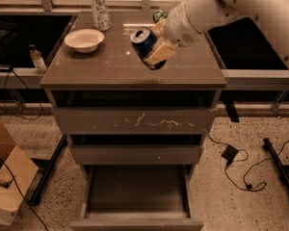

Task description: Place pepsi can into bottom drawer

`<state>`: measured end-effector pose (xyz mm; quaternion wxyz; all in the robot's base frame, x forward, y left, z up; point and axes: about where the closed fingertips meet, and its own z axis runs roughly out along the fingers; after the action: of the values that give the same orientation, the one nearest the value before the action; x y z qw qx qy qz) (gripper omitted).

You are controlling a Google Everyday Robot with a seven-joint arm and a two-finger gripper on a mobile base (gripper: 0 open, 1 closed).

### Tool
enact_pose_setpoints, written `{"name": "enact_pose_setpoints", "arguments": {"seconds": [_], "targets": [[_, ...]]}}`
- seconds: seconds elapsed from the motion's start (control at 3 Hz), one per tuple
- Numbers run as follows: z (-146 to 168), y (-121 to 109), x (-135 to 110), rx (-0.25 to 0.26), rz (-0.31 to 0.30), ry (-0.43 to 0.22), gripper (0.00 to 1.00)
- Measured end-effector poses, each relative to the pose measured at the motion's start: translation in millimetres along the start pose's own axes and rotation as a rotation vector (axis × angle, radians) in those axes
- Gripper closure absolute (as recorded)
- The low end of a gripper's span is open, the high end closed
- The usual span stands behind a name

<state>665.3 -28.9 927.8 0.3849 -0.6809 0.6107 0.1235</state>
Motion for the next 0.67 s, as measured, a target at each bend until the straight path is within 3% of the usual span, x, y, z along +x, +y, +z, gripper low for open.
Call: {"name": "enact_pose_setpoints", "arguments": {"seconds": [0.33, 0.67], "targets": [[-29, 41, 6, -0.002, 0.020, 0.077, 1.00], [-39, 74, 17, 0.014, 0.057, 0.218, 1.00]]}}
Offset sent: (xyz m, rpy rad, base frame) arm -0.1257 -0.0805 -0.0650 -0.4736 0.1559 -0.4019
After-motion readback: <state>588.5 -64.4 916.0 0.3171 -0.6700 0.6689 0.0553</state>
